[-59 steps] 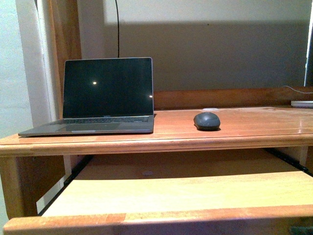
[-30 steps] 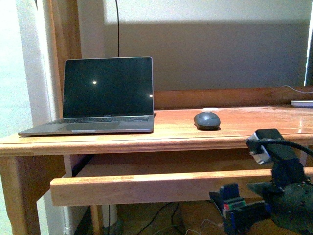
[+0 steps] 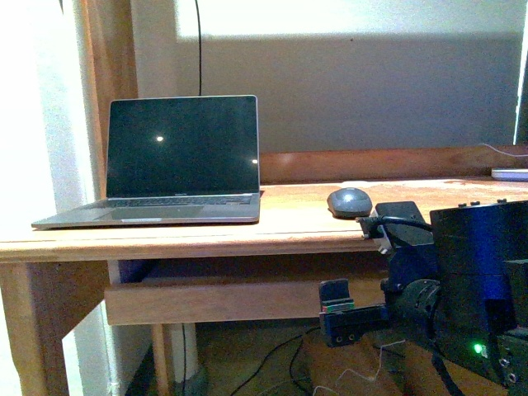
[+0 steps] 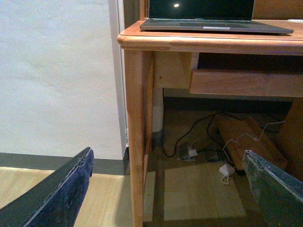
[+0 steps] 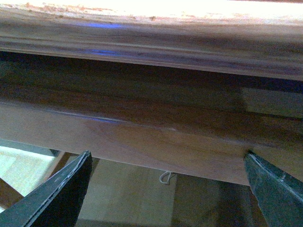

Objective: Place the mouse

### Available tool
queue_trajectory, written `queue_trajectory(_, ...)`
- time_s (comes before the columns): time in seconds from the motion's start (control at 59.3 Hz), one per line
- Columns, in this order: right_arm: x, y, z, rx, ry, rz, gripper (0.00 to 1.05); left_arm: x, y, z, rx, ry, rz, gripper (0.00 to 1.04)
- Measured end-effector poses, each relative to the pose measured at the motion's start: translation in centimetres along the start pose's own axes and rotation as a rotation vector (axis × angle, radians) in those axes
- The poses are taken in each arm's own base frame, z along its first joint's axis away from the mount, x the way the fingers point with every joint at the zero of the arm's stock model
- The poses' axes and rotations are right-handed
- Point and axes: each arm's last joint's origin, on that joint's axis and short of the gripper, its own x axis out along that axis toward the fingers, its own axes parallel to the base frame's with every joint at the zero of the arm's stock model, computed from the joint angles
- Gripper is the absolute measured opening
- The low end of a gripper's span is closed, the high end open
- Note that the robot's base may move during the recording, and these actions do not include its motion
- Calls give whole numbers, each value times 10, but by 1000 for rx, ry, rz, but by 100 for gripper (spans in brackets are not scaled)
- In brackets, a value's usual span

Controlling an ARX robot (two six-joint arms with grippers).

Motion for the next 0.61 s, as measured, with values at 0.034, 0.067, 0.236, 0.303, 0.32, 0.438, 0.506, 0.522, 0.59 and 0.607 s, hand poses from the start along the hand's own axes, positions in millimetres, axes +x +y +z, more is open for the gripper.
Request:
queue_trajectory(0.034,-3,-2,0,5,-4,0,97,0,0,0,0,0,0,97)
queue_trajectory(0.067,-7,-4,1,15,-6,5,97,0,0,0,0,0,0,97)
queue_trajectory(0.236,-45,-32,9,91,-21,-12,97,0,0,0,0,0,0,97)
queue_trajectory(0.303,-65,-48,12,138,-29,-22,97,0,0,0,0,0,0,97)
queue_trajectory(0.32,-69,-50,13,147,-31,-22,97,0,0,0,0,0,0,97)
queue_trajectory(0.438,-126,-85,11,255,-44,-1,97,0,0,0,0,0,0,97)
queue_trajectory(0.506,-149,-95,7,308,-44,13,97,0,0,0,0,0,0,97)
queue_trajectory(0.522,-157,-98,6,322,-46,19,97,0,0,0,0,0,0,97)
queue_trajectory(0.59,-177,-102,2,362,-54,43,97,0,0,0,0,0,0,97)
queue_trajectory(0.607,-184,-102,0,377,-54,55,97,0,0,0,0,0,0,97)
